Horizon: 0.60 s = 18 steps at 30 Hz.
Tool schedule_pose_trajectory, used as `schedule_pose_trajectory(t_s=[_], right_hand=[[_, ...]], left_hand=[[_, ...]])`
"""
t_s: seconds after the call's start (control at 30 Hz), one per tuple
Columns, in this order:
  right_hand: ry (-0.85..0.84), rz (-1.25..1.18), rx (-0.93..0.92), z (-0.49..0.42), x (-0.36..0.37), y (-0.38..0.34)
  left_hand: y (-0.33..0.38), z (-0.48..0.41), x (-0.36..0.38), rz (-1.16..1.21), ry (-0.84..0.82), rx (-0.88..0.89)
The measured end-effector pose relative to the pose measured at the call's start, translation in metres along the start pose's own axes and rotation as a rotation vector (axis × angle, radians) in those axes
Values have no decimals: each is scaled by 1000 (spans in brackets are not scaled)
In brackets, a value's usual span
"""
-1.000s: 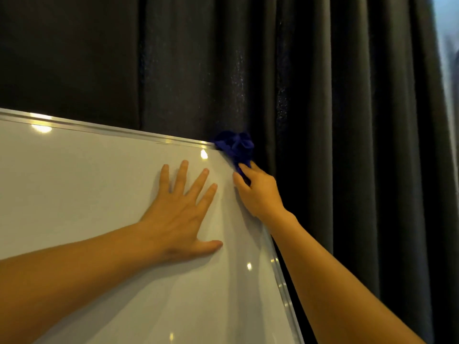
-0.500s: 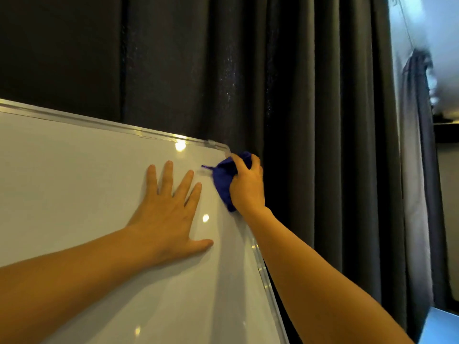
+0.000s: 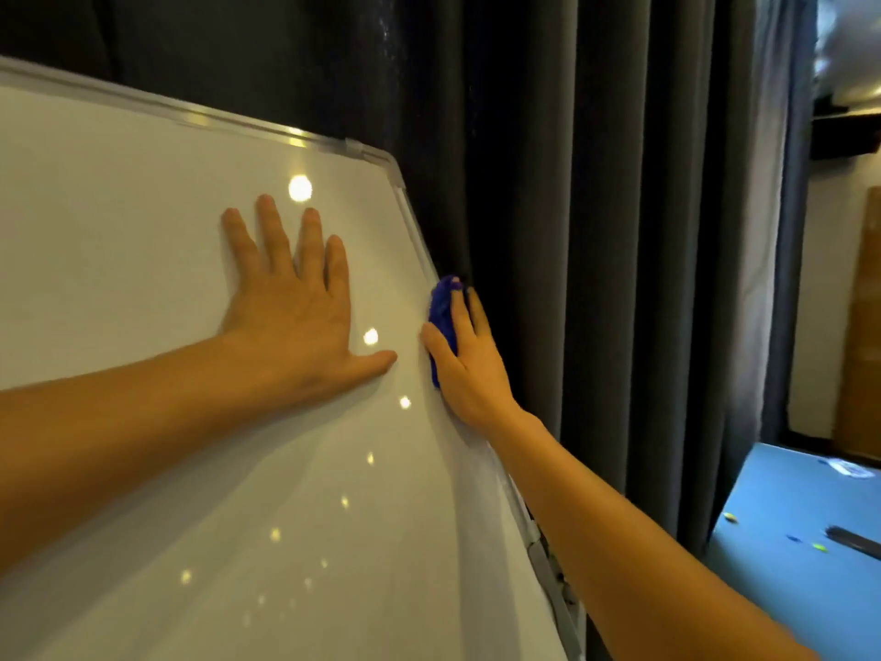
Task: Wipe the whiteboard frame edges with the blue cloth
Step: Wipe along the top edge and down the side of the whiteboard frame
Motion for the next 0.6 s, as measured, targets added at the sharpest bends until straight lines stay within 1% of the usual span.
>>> schedule_pose_trajectory(t_s=[0.13,0.17,0.23,0.33,0.5,0.53,0.6], right_hand=[[-40,270,-38,-22,6,-27],[-30,300,-36,-25,7,-26],[-22,283,-11,-19,9,-18],[-64,221,42,30,12,3],[-107,322,230,161,6,61],[-86,319,251,173,4,64],[-54,294,277,168,3,59]], left_hand=[[8,3,2,-17,0,-3],[8,2,4,-15,9,-7],[9,1,9,3,17,11],[23,8,16,31,10,122],[50,26,17,68,16,232],[55,27,15,74,27,261],[67,31,11,65,19,316]])
Point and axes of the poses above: each hand's wrist, its own z-axis away from the middle knuckle, its own x-axis out of the palm, y = z × x, the point moved 10 cm from there along -z, towards the middle knuckle, and after that the axes turned 6 degrees about -z, right-handed, at the moved point
